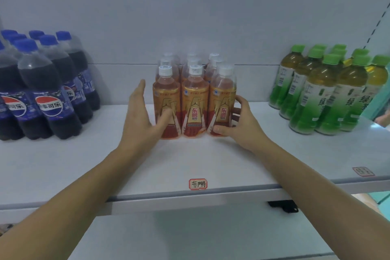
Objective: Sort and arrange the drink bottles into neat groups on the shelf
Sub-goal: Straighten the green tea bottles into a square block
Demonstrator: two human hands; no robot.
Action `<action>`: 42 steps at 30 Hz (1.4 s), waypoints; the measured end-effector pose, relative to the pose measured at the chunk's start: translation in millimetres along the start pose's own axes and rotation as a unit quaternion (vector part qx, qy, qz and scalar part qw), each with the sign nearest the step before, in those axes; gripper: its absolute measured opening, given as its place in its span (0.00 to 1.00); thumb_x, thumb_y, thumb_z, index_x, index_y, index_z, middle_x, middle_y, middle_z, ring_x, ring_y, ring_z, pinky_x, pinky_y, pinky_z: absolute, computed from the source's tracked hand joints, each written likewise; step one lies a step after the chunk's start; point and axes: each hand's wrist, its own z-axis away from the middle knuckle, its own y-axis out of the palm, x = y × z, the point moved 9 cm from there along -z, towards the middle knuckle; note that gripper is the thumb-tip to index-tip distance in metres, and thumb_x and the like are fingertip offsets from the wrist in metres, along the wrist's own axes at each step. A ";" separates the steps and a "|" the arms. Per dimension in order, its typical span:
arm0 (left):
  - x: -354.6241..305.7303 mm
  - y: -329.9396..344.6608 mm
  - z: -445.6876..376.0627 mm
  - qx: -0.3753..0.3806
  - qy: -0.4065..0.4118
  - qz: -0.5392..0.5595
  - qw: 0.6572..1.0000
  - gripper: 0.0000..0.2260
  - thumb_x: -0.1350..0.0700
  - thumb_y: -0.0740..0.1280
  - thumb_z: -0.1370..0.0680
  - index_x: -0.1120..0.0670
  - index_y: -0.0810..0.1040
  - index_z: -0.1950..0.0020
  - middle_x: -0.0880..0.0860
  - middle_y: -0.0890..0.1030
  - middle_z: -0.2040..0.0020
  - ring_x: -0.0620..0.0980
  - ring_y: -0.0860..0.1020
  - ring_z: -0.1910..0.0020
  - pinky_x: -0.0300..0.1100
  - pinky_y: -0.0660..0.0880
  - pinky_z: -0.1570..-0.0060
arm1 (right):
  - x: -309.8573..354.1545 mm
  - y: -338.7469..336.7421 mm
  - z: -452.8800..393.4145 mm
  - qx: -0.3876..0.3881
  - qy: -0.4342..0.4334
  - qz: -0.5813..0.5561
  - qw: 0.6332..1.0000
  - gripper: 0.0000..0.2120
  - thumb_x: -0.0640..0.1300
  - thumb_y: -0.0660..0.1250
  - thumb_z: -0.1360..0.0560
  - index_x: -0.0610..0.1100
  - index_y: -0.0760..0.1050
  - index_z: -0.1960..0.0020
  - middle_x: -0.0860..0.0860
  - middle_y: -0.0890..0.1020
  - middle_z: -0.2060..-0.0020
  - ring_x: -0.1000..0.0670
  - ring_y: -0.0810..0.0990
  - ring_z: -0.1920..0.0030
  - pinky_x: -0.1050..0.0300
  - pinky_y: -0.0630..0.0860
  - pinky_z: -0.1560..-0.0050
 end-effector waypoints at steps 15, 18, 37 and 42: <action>-198.7 237.7 22.3 0.208 0.234 -0.072 0.947 0.17 0.51 0.64 0.20 0.52 0.75 0.31 0.48 0.75 0.34 0.47 0.74 0.35 0.41 0.71 0.36 | -40.0 -229.1 63.9 -0.083 -0.150 0.230 0.958 0.07 0.40 0.75 0.26 0.50 0.82 0.50 0.61 0.83 0.59 0.60 0.81 0.54 0.74 0.74 0.56; -179.8 286.6 -6.3 0.211 0.029 -0.002 0.977 0.16 0.48 0.62 0.17 0.50 0.74 0.30 0.48 0.77 0.35 0.46 0.77 0.40 0.37 0.72 0.44 | -59.7 -295.2 63.4 -0.118 -0.165 0.243 0.949 0.06 0.38 0.74 0.27 0.49 0.82 0.55 0.60 0.83 0.64 0.57 0.82 0.58 0.72 0.73 0.59; -197.8 376.0 -17.2 0.072 -0.311 0.480 0.817 0.28 0.38 0.50 0.16 0.49 0.88 0.46 0.54 0.87 0.44 0.53 0.86 0.46 0.51 0.78 0.42 | -173.7 -325.0 -97.9 0.025 0.130 -0.345 0.929 0.31 0.58 0.51 0.16 0.51 0.87 0.64 0.47 0.88 0.56 0.45 0.87 0.52 0.49 0.78 0.49; -201.8 381.6 -17.2 0.091 -0.294 0.443 0.842 0.32 0.48 0.50 0.13 0.50 0.87 0.68 0.50 0.87 0.63 0.46 0.86 0.65 0.37 0.80 0.68 | -173.5 -315.6 -97.4 0.050 0.136 -0.368 0.918 0.34 0.56 0.51 0.15 0.49 0.85 0.69 0.47 0.88 0.62 0.48 0.87 0.63 0.52 0.79 0.56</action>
